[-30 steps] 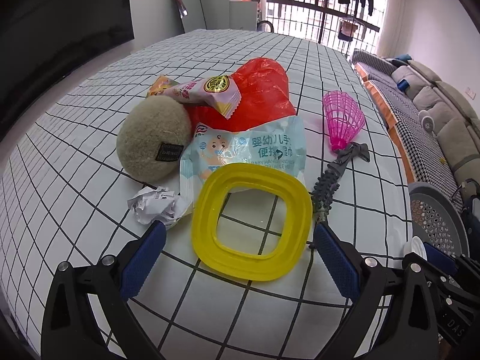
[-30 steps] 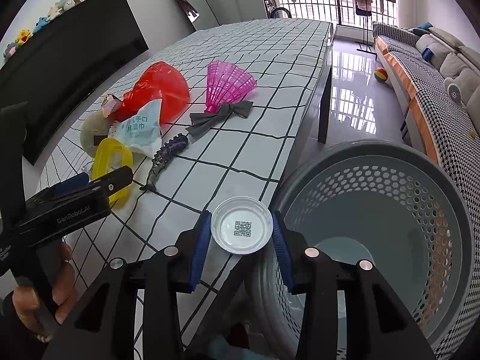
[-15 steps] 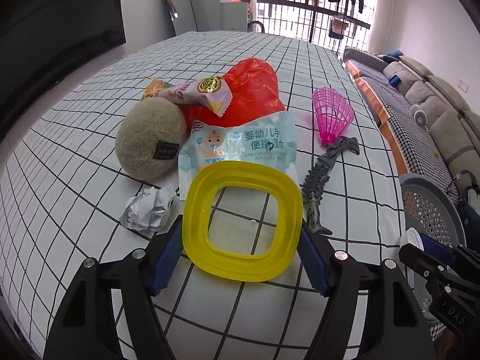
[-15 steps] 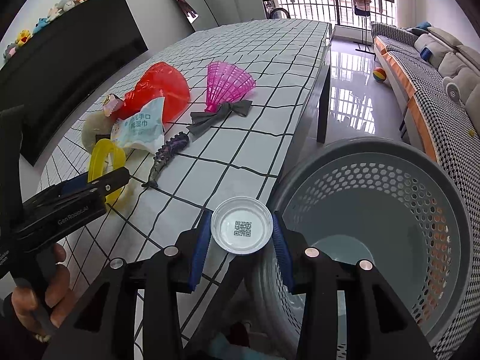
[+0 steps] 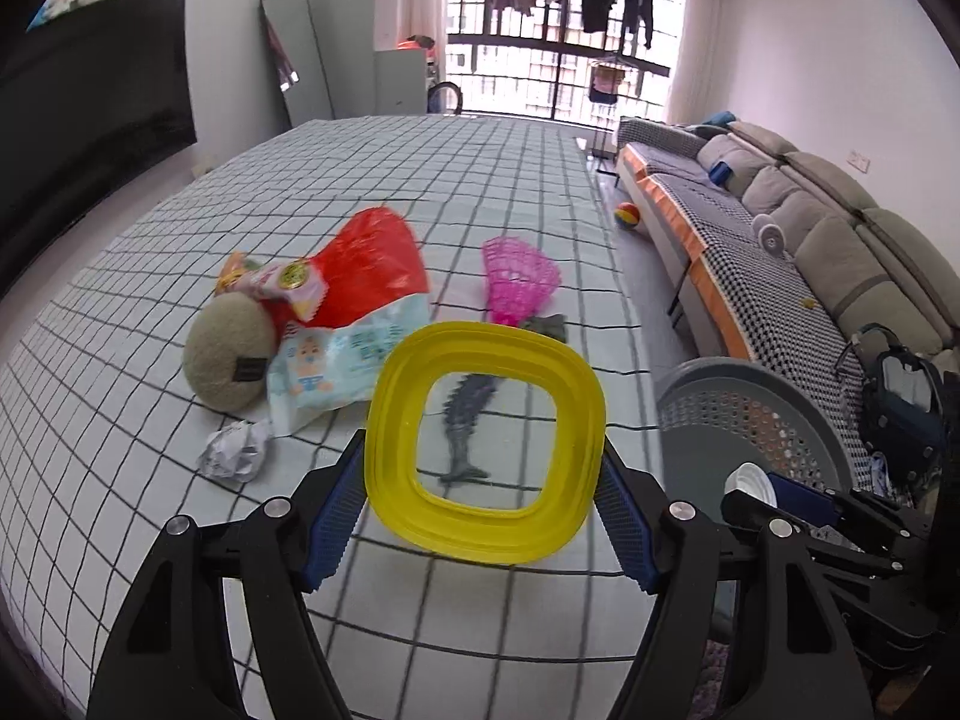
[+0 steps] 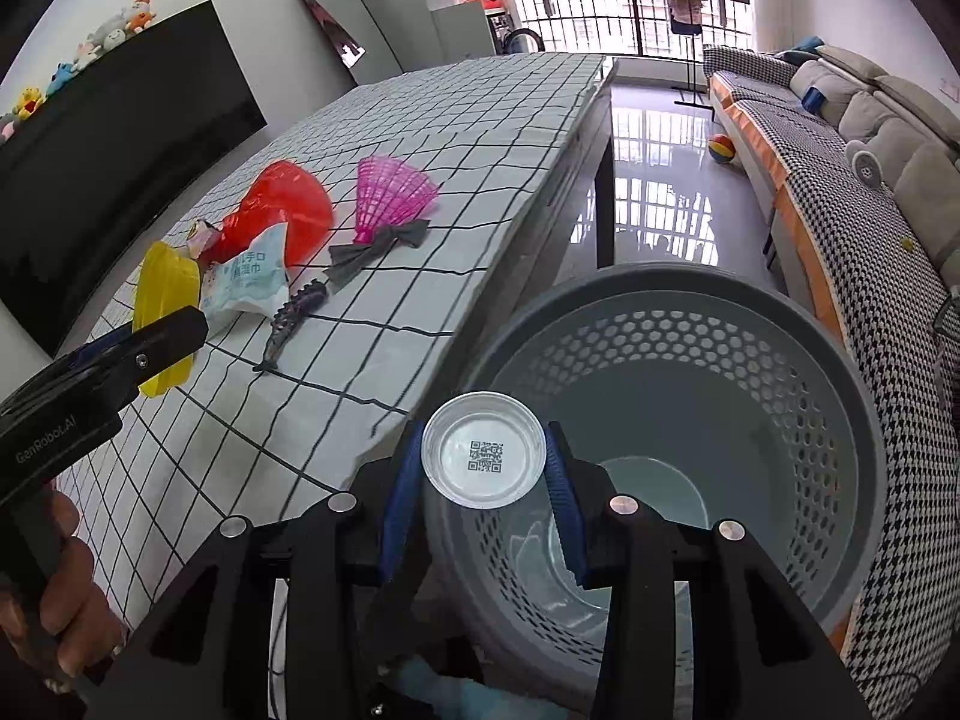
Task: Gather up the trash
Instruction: 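Carry both items over the wastebasket and open both tools to drop them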
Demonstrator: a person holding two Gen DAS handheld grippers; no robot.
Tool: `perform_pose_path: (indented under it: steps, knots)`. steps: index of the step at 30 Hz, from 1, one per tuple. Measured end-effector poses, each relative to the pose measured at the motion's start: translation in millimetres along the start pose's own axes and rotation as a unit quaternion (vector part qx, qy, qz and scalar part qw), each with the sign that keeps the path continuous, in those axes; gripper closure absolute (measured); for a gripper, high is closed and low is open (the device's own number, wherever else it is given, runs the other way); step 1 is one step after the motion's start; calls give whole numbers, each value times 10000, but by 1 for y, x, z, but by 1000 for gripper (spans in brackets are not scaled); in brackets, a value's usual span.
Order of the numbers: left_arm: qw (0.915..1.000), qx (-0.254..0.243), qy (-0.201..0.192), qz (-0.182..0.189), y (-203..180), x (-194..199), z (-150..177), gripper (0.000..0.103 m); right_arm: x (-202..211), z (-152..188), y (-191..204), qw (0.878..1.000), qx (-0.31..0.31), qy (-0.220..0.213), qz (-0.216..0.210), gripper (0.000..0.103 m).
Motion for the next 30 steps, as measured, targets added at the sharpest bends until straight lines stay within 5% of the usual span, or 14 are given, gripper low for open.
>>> perform_pose_path:
  steps: [7, 14, 28, 30]
  knots:
    - [9967, -501, 197, 610, -74, -29, -1, 34, 10, 13, -66, 9979, -437, 13, 484, 64]
    - [9910, -802, 715, 798, -116, -65, 21, 34, 2, 26, -100, 9958, -665, 150, 619, 64]
    - [9869, -934, 1046, 801, -130, -91, 40, 31, -16, 36, -117, 9948, -773, 302, 594, 63]
    - [9871, -947, 1014, 794, -131, -89, 39, 28, -15, 37, -117, 9948, -762, 266, 619, 57]
Point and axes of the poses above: each gripper's, at about its wrist camera, not at the fingertips, and x roughly against the way its jaws point, y to its left, z to its underside, the point moved 3 cm from there along -x, roughly the way its jaws point, and after that the axes turned 11 degrees about z, right-handed, at the moved point
